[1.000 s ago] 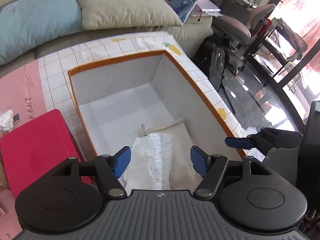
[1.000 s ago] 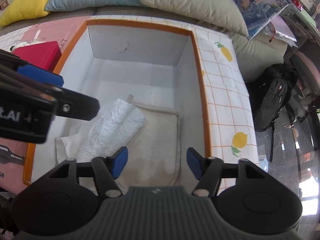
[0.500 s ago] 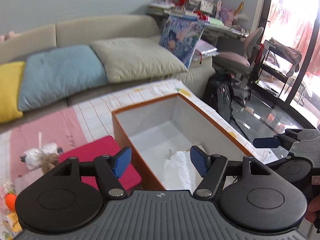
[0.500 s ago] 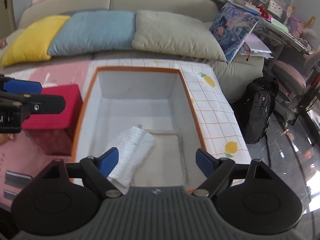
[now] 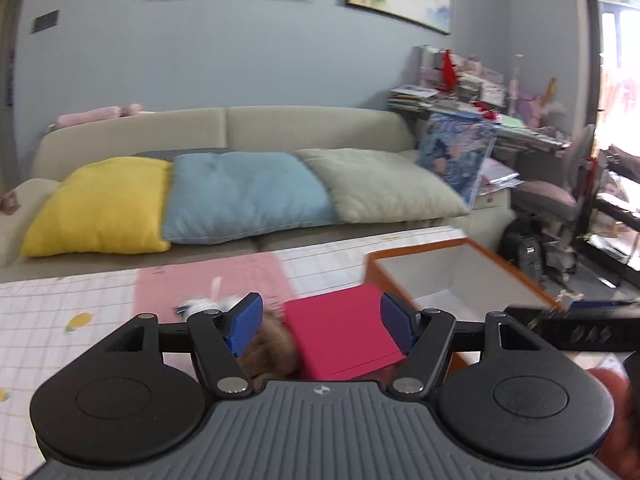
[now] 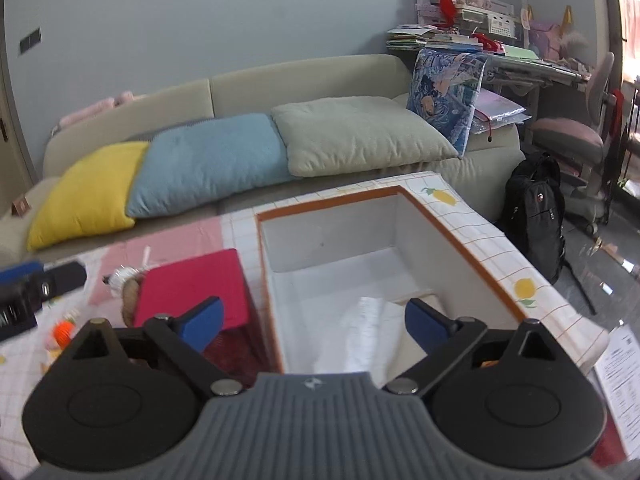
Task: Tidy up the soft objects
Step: 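Move both tools back toward the brown plush toy and snack bag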
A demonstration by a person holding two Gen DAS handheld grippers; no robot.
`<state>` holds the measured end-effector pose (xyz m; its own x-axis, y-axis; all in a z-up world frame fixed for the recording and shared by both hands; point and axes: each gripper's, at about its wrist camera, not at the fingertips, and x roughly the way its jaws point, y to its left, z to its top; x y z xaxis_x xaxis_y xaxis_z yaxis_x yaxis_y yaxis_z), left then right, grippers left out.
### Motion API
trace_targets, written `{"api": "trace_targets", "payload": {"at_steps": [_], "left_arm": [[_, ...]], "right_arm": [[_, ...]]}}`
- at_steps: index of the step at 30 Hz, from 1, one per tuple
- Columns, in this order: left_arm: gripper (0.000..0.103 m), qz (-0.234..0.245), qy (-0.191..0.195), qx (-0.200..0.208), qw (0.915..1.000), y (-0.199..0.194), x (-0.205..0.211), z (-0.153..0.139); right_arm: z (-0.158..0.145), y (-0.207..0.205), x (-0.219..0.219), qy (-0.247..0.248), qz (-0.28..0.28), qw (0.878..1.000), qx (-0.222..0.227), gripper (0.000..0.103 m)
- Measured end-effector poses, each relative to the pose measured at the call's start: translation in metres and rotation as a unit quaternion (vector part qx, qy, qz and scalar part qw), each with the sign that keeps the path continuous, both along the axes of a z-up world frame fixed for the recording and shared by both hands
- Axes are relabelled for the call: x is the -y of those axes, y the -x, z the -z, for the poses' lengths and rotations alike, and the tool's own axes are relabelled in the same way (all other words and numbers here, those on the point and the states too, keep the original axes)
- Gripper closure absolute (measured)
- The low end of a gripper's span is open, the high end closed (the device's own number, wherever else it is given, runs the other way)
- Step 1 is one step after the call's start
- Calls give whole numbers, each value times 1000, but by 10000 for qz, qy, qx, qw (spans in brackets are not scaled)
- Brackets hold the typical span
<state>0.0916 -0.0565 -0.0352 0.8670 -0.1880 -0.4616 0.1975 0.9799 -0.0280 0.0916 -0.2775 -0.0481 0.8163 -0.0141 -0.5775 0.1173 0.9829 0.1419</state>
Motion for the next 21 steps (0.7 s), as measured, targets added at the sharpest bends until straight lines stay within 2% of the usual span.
{"api": "trace_targets", "payload": {"at_steps": [5,13,21], "left_arm": [[26,-575,-367,-288,9973,4,-38,18],[26,-922,-625,-596,9920,10,-75,34],[26,-1036,-549,-925,9888,-3,-97,45]], "right_arm": [[3,-6,-37,-18,-294,9996,-26,7],[18,-15,-96,196,-1071,9938,-227,8],[25,-25,-136,537,-1671,9842,-231,13]]}}
